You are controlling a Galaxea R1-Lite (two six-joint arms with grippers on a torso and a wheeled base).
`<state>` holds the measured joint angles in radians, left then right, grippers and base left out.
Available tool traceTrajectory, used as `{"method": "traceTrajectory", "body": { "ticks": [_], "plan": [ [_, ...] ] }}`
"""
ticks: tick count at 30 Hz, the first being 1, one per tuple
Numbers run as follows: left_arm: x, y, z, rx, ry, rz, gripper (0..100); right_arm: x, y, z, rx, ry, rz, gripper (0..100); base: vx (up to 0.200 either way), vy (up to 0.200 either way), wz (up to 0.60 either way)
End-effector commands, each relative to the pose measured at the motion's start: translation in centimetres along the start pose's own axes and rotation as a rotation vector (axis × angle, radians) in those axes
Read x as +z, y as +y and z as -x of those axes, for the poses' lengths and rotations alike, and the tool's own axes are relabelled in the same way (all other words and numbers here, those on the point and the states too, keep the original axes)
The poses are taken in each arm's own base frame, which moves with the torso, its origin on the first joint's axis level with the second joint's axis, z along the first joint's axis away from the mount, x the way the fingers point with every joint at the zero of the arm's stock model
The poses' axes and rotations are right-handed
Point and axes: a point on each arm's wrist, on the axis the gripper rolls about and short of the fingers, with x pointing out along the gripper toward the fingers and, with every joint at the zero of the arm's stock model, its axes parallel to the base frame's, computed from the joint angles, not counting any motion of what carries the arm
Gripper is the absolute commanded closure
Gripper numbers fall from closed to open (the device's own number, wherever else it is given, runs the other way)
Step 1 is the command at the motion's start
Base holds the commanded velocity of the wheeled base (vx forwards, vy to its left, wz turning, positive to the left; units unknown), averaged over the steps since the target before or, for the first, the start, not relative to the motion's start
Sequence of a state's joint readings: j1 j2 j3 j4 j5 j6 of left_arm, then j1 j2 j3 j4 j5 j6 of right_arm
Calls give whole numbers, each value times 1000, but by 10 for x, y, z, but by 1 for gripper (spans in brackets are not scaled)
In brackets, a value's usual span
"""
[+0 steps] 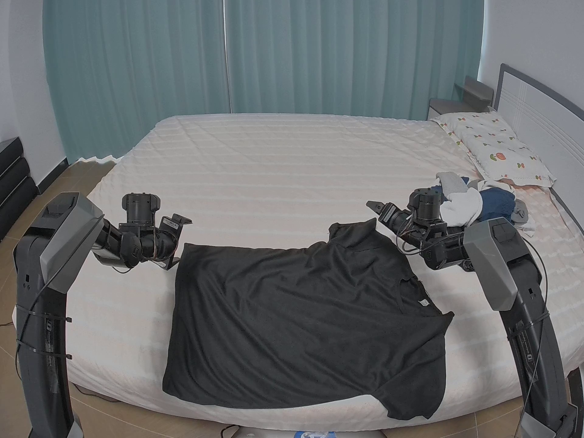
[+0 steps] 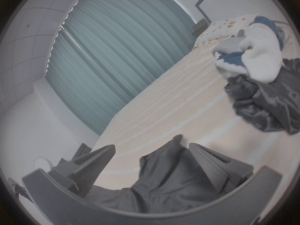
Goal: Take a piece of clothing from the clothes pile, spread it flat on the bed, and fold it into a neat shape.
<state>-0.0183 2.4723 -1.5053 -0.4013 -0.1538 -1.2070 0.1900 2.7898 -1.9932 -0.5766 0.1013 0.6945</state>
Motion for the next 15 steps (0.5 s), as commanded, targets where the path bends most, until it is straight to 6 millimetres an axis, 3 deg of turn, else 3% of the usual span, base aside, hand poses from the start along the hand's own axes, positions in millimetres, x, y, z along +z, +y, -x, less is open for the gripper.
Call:
{"method": "traceTrajectory", "body": {
  "ticks": [1, 15],
  "plan": [
    [0, 0, 0, -2, 1, 0, 0, 12, -12, 4, -33, -7, 9, 0, 0, 0, 0],
    [0, 1, 0, 1, 2, 2, 0, -18, -49, -4, -97, 50, 37, 0, 0, 0, 0]
  ]
}}
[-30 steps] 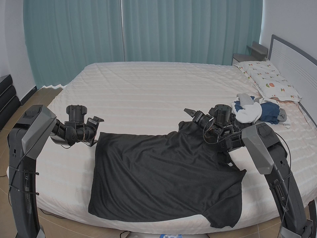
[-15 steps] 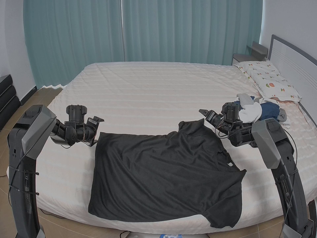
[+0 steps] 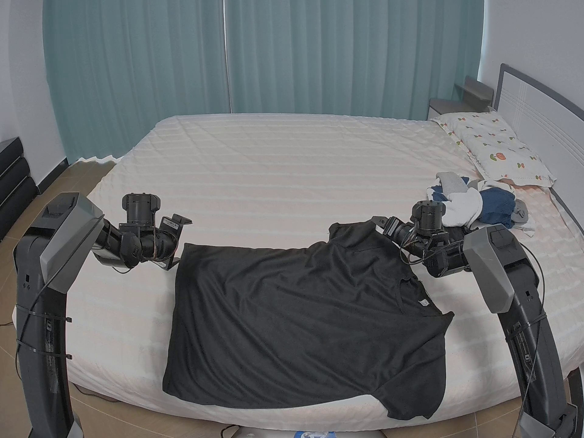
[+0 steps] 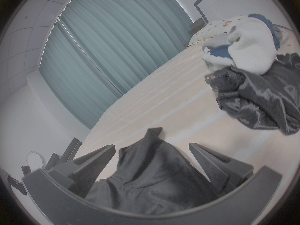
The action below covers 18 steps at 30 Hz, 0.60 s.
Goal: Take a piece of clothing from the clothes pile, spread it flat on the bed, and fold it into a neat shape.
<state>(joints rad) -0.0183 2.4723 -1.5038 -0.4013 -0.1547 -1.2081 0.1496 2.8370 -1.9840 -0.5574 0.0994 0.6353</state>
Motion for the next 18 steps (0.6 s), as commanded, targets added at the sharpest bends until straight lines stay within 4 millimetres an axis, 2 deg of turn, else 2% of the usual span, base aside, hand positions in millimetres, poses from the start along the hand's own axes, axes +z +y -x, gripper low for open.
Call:
{"method": "traceTrajectory", "body": {
  "ticks": [1, 8, 9, 18],
  "plan": [
    [0, 0, 0, 0, 0, 1, 0, -10, -12, -3, -20, 20, -4, 0, 0, 0, 0],
    [0, 0, 0, -1, 0, -1, 0, -23, -14, -5, -44, 67, 0, 0, 0, 0, 0],
    [0, 0, 0, -1, 0, -1, 0, -25, -14, -5, -51, 79, -1, 100, 0, 0, 0],
    [0, 0, 0, -1, 0, -1, 0, -22, -16, -5, -66, 66, -1, 100, 0, 0, 0]
  ]
}}
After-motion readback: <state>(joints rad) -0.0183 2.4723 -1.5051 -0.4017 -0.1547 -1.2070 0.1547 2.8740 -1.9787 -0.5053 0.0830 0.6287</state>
